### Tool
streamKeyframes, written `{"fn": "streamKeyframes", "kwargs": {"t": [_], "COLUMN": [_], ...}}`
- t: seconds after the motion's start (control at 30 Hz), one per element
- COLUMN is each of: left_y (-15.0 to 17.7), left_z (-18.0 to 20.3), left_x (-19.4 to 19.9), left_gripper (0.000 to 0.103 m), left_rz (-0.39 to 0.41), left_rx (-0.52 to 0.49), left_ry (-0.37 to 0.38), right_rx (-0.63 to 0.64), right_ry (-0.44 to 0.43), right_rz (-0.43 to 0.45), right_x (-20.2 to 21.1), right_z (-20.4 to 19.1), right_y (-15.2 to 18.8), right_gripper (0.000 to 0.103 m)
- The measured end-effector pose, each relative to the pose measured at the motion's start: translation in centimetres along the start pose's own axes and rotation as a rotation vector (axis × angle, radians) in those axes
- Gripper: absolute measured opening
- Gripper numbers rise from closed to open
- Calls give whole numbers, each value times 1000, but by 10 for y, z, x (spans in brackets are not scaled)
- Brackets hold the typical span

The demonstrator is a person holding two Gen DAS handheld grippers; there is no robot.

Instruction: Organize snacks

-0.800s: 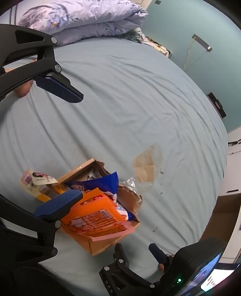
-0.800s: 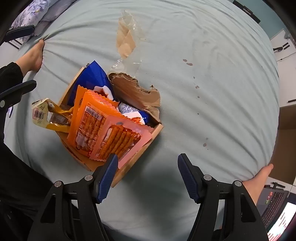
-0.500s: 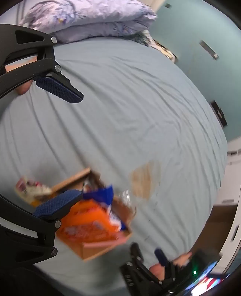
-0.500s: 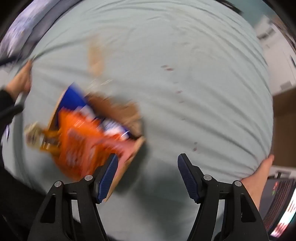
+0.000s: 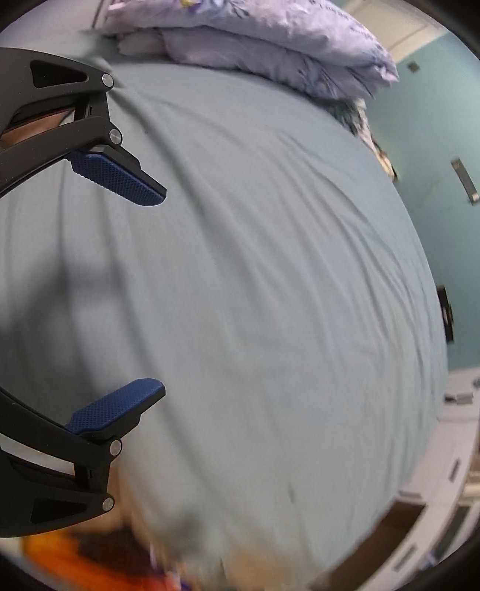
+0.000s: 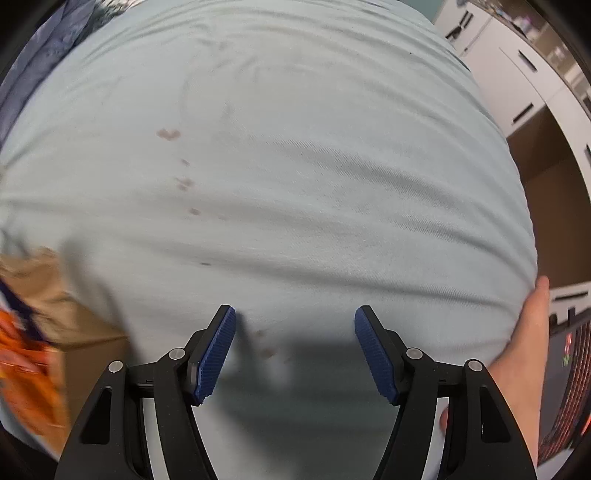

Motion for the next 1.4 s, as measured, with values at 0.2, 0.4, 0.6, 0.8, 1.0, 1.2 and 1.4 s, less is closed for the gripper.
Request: {"fn": "streamKeyframes", "kwargs": {"t": [0.2,0.4,0.6,0.8,1.0,1.2,1.4], "left_y": [20,20,29,29,31,33,30], "left_z": [1,7,13,-5,-2,-4,-5], "left_x": [-54,-55,-49,-62,-61,-63,-63], "left_gripper": [87,103,103,103,103,103,103], "left_rz": [-35,96,192,163,168,166,166], "left_rx": [32,-37,-20,76,61,73,75], "left_ry": [68,56,80,196,172,190,192], "right_rx": [-13,135,118,107,102,89,89], "right_ry": [-62,-80,-47,-82,-85,-79,-80], "right_rz": [60,289,439,426,436,447,442], "right_x": [-21,-46,-54,-46,-34,-32,-26], "right_z": [0,-16,-15,-21,-16,-13,-12], "right_y": [6,16,33,14,16,29,28], "right_gripper": [92,103,103,103,103,103,103]}}
Point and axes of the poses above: each gripper's, at about its wrist camera, not at the fingertips, and x roughly against the way its jaws point, z to its right, y to its underside, the point moved 7 cm from there along -x, roughly the way its jaws point, and after that the axes turned 3 degrees about -x, right-handed, at the moved point
